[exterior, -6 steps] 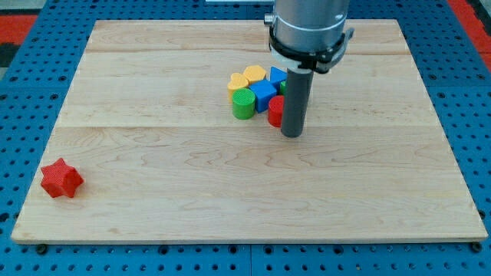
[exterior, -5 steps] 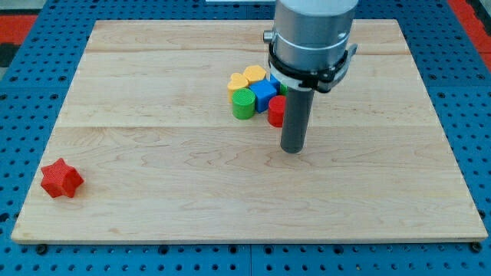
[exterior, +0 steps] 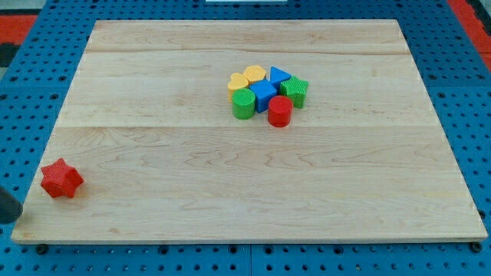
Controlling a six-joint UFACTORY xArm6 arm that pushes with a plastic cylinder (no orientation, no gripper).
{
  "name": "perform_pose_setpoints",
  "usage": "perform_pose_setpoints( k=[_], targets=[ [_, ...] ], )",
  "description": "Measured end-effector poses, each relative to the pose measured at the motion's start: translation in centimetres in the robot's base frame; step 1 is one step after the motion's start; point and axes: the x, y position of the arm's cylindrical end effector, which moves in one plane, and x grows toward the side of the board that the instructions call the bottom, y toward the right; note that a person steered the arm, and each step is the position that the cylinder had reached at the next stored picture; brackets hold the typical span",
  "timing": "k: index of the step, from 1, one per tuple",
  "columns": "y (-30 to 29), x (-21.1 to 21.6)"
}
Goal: Push the red star into the group of blocks
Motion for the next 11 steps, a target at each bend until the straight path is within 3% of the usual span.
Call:
perform_pose_setpoints(
  k=[5, 6, 7, 8, 9, 10, 11],
  targets=[
    [11.7, -2.1],
    [10.4, -2.1],
    [5.0, -1.8],
    [1.6, -5.1],
    [12.4, -4.8],
    [19.2, -5.4],
    [21.8, -10.7]
  ],
)
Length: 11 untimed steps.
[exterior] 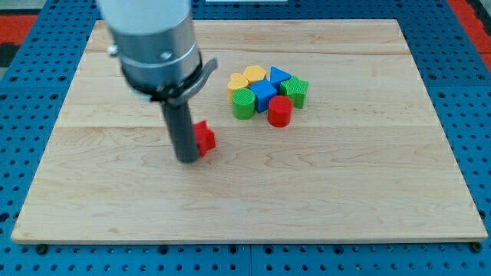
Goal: Push the red star into the group of blocks
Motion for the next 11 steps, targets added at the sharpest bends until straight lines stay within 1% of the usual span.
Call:
perform_pose_setpoints(
  k=[1, 2, 3, 4, 5, 6, 7, 8, 9, 10, 11],
  targets=[
    [3.2, -2.6],
    [4.1, -2.3],
    [1.3, -1.8],
    [-6.4, -3.7],
    [-2.5, -4.1],
    [0.5, -1.6],
    [3.9, -1.1],
    [0.0, -1.2],
    [1.9, -4.3],
    [4.0, -5.7],
    [6.8, -4.6]
  ],
)
